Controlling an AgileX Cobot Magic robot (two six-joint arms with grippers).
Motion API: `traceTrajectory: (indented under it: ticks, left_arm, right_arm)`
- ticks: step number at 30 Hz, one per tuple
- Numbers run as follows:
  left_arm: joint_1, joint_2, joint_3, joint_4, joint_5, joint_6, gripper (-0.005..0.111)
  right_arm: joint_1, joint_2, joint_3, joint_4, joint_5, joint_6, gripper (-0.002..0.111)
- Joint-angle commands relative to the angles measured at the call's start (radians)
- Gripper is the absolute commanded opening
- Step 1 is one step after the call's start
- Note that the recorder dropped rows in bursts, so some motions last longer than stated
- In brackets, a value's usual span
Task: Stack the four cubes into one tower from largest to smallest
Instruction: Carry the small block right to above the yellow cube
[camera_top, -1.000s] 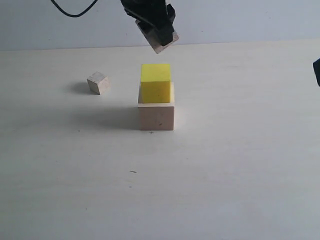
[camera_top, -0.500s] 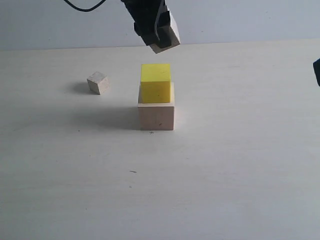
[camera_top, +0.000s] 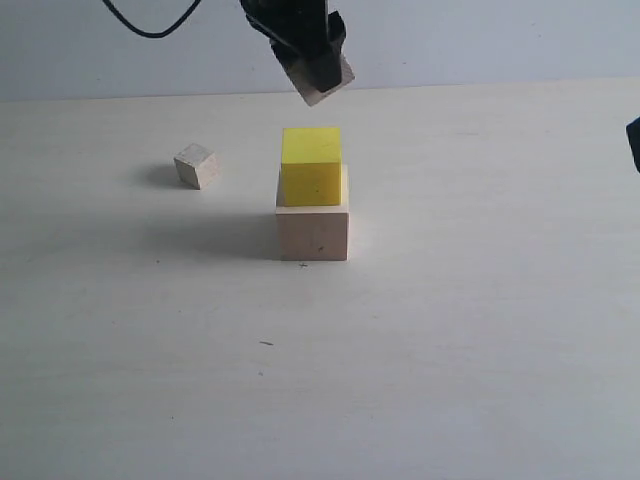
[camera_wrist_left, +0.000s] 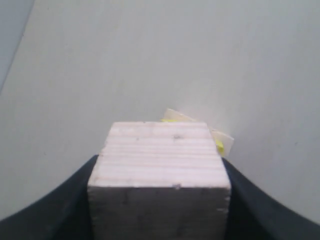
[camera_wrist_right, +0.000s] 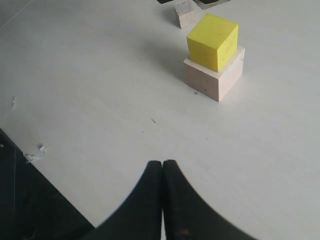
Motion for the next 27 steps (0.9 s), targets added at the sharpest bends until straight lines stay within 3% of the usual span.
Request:
traceTrajectory:
  ticks: [1,6,9,12,27]
  left_arm:
    - [0.001,-0.008,0.002,-0.015,-0.006,-0.257,0.000]
    - [0.001,-0.010,0.002,0.004,-0.006,-0.473,0.000]
    - [0.001,-0.014,0.002,0.071,-0.006,-0.727,0.000]
    - [0.001,-0.018,0.002,0.071,-0.006,-0.828,0.000]
    - [0.041,-0.016,0.002,0.050,-0.006,-0.879,0.000]
  right_arm:
    - [0.001,-0.008,0.003,-0.007,-0.007,-0.003,0.000]
    - [0.001,-0.008,0.003,-0.007,-0.011,-0.003,0.000]
    - [0.001,-0.008,0.003,-0.007,-0.013,-0.003,0.000]
    - [0.001,-0.008,0.003,-0.007,-0.013,-0.003,0.000]
    - [0.001,-0.008,0.003,0.002,-0.013,-0.003,0.000]
